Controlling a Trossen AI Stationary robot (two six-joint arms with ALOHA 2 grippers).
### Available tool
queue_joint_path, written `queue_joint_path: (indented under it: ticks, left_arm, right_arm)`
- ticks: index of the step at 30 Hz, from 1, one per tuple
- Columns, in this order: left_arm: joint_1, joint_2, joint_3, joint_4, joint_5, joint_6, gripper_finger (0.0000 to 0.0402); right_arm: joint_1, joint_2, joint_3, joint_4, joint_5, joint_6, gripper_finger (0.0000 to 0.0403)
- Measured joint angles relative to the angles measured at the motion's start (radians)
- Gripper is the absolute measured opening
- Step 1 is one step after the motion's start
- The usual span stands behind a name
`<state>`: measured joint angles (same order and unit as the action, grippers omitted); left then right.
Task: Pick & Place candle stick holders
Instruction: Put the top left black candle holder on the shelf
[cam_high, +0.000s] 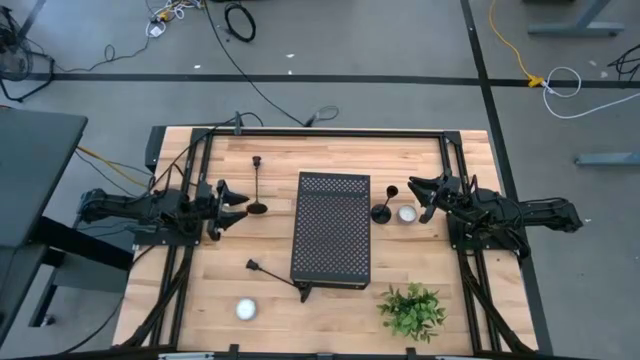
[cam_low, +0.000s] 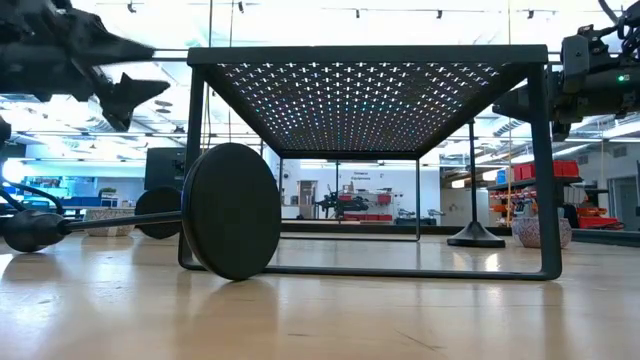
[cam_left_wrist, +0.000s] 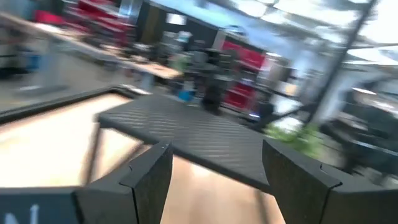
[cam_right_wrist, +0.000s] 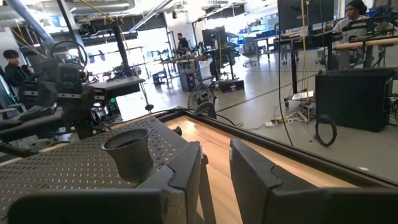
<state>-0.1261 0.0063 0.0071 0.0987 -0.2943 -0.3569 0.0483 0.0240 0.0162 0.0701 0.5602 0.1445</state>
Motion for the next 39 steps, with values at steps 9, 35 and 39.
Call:
queue_joint_path:
  ticks: [9,35,39]
  left_arm:
    - [0.058,0.109,0.088,-0.096,-0.227,-0.182,0.0248]
    - [0.628,1.124,0.627,-0.376,0.326,-0.605,0.0248]
    - [0.675,1.207,0.688,-0.411,0.389,-0.653,0.0248]
  right_arm:
    - [0.000,0.000,0.000,0.000,0.000,0.000,0.0086]
    - [0.000,0.000,0.000,0.000,0.000,0.000,0.0086]
    - [0.000,0.000,0.000,0.000,0.000,0.000,0.0086]
